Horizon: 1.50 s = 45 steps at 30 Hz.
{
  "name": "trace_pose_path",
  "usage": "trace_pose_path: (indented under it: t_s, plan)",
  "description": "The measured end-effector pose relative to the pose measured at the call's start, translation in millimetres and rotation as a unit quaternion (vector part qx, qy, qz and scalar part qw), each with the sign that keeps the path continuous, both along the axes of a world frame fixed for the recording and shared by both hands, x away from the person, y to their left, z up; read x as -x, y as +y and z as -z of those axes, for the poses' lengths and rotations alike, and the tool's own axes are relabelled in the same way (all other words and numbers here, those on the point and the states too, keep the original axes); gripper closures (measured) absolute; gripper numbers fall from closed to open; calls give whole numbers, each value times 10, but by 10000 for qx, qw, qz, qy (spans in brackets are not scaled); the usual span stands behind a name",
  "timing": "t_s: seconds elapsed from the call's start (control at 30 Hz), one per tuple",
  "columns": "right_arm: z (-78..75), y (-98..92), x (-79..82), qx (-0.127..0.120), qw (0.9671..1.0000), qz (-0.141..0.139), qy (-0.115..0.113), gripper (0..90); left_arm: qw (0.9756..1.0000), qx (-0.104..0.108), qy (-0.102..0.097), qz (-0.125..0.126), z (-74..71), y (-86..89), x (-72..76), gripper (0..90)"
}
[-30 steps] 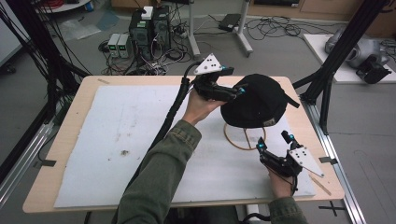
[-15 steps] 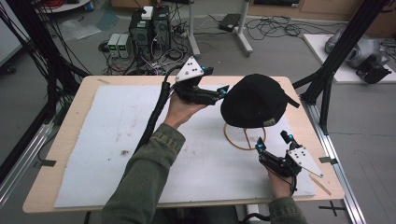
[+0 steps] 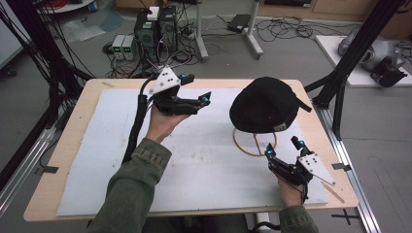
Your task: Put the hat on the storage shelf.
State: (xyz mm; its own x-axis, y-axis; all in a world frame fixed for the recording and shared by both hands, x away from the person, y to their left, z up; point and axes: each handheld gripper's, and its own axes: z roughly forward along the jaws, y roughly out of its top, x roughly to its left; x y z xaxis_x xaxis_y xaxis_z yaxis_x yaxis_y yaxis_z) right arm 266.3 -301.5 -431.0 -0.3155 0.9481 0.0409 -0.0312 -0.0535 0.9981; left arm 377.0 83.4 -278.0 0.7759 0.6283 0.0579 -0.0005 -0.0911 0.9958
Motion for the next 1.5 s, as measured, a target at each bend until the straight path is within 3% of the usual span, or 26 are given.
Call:
trace_pose_path:
  t_s: [0.1, 0.23, 0.43, 0.6, 0.87, 0.97, 1.07, 1.23, 1.4, 1.5]
  plan:
    - [3, 8, 2, 6, 10000, 31, 11, 97, 9999, 22, -16, -137, 50, 133, 79, 194]
    - [4, 18, 9, -8, 10000, 78, 9, 97, 9992, -32, 37, -389, 219, 347, 184, 194]
    - [7, 20, 16, 4, 9999, 136, 1, 97, 9965, 161, 203, -799, 483, 733, 336, 194]
    - [17, 30, 0, 49, 9999, 146, 15, 97, 9933, 156, 298, -1104, 666, 1013, 494, 191]
    - [24, 52, 2, 72, 9998, 161, 35, 98, 9872, 311, 462, -1494, 811, 1398, 694, 182]
    - [30, 64, 0, 89, 9998, 177, 62, 98, 9838, 311, 467, -1701, 876, 1516, 794, 180]
    - [35, 73, 4, 118, 9998, 173, 62, 98, 9785, 393, 396, -1984, 923, 1648, 893, 174]
    - [35, 77, 13, 95, 9997, 218, 74, 98, 9671, 535, 283, -2472, 984, 1842, 1033, 172]
    - [46, 61, 10, 74, 9994, 311, 93, 98, 9480, 549, 178, -3129, 1150, 1974, 1205, 172]
    - [55, 51, 12, 91, 9993, 345, 110, 98, 9346, 618, 80, -3503, 1256, 2027, 1286, 171]
